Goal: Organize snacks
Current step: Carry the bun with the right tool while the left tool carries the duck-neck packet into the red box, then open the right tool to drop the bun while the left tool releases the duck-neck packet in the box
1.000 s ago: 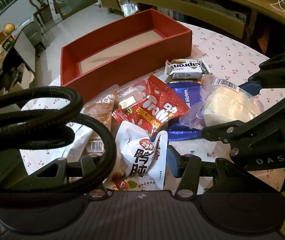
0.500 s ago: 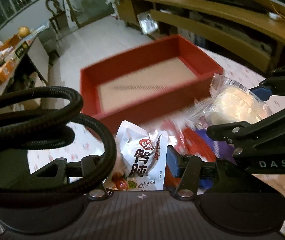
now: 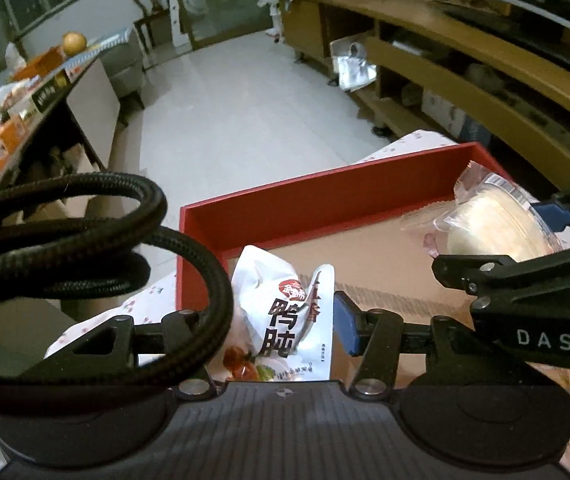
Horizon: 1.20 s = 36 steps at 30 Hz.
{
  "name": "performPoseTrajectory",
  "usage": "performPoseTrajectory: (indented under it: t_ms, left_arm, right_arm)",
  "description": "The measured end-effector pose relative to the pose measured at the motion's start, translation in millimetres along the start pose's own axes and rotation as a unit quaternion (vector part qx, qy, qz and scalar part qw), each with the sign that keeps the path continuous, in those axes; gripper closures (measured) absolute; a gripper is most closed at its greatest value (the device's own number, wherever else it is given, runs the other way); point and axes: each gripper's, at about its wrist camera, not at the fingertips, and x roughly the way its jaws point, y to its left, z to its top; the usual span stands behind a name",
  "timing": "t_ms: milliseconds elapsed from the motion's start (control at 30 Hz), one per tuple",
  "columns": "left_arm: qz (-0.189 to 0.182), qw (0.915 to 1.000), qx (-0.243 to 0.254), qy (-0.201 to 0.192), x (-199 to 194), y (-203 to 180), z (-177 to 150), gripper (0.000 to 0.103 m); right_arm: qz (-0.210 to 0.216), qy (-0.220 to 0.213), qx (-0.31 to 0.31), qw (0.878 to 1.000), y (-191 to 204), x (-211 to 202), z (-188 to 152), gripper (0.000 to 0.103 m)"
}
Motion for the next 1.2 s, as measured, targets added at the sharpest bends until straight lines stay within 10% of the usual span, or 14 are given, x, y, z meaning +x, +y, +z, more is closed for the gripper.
performPoseTrajectory:
  t_ms: [400, 1200]
  left_arm:
    - [0.027, 0.9985, 0.019, 0.044, 38, -4, -13, 0.041]
    - [-0.007, 0.9993, -0.034, -0.011, -18, 22, -2, 0.015]
  right_arm:
    - [-0.003, 0.061, -0.018, 0.998, -7, 72, -10, 0.039]
    - [-0.005, 0.007, -0.012, 1.000, 2, 9, -4, 0.027]
